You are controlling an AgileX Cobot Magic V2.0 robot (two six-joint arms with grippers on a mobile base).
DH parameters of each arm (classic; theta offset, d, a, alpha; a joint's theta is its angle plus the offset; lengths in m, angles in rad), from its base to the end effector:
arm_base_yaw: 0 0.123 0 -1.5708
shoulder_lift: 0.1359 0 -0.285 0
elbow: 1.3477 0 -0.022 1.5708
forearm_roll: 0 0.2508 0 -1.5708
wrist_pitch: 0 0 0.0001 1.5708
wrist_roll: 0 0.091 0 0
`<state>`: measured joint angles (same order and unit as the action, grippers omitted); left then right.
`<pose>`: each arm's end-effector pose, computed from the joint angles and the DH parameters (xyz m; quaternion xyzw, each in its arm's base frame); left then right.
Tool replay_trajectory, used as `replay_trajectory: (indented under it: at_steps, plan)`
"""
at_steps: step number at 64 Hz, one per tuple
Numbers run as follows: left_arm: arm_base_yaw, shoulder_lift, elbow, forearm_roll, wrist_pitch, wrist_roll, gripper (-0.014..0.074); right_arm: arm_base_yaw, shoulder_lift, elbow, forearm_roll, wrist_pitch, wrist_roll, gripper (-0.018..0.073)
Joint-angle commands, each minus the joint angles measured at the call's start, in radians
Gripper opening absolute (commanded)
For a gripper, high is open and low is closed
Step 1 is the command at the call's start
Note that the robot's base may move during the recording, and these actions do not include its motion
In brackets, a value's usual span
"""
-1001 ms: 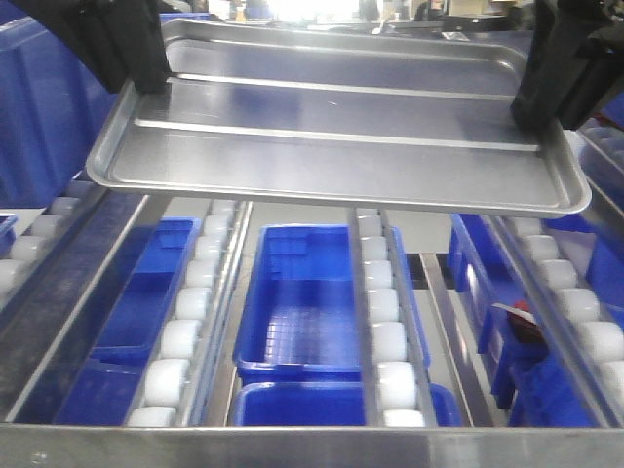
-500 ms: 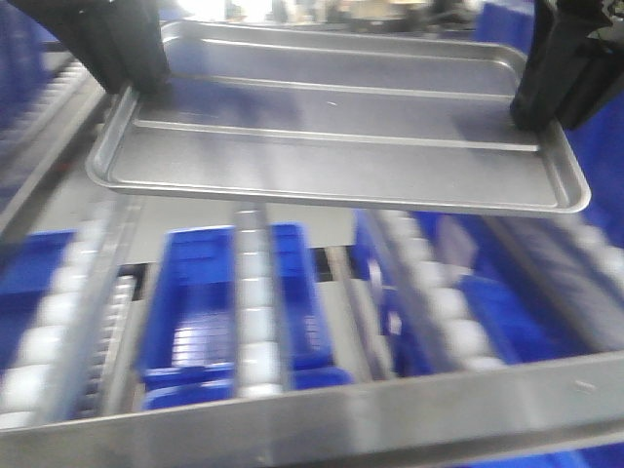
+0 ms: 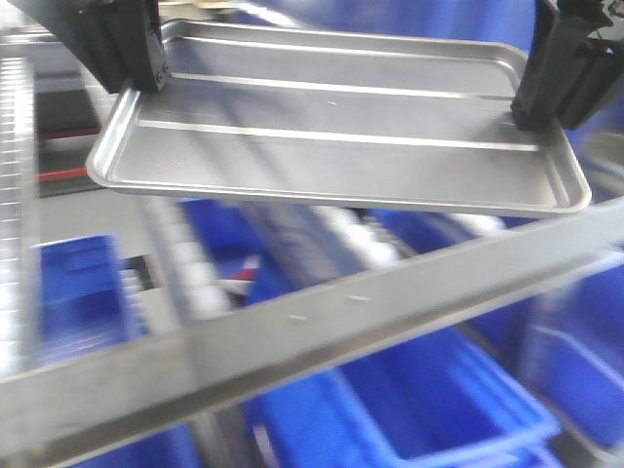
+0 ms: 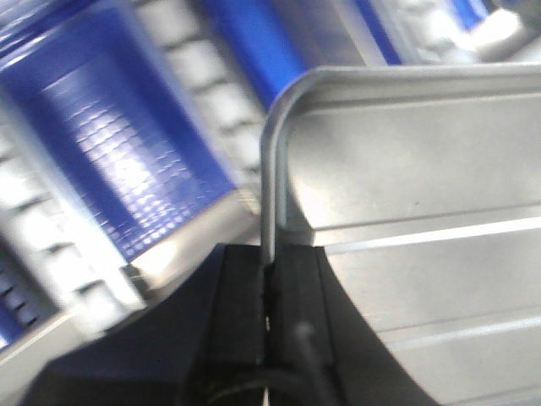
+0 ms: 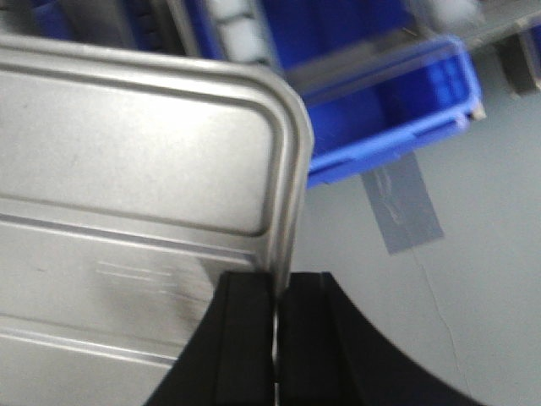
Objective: Grab silver tray and stack on right shelf
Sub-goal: 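Carry the tray in both grippers while the base drives to another shelf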
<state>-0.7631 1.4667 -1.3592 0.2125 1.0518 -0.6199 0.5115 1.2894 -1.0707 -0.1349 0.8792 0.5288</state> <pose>0.2310 -0.1979 0.3466 0.0971 0.9591 -0.0777 0.2542 0.2301 0.1183 0.3174 -0.0187 0.9591 0.0835 0.2700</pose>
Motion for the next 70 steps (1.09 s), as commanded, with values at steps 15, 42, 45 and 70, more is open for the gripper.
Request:
replay_trajectory:
  at_steps: [15, 42, 45, 70]
  plan:
    - [-0.006, -0.032, -0.031, 0.042, -0.011, 0.002, -0.0093, -0.002, -0.034, -0.035, -0.037, -0.028, -0.02, 0.0057]
    - [-0.006, -0.032, -0.031, 0.04, -0.011, 0.002, -0.0093, -0.002, -0.034, -0.035, -0.037, -0.028, -0.02, 0.0057]
    - [-0.006, -0.032, -0.031, 0.04, -0.011, 0.002, -0.0093, -0.002, -0.034, -0.035, -0.037, -0.028, -0.02, 0.0057]
    - [-0.006, -0.032, -0.031, 0.039, -0.011, 0.002, -0.0093, -0.002, -0.034, -0.035, -0.037, -0.027, -0.02, 0.0057]
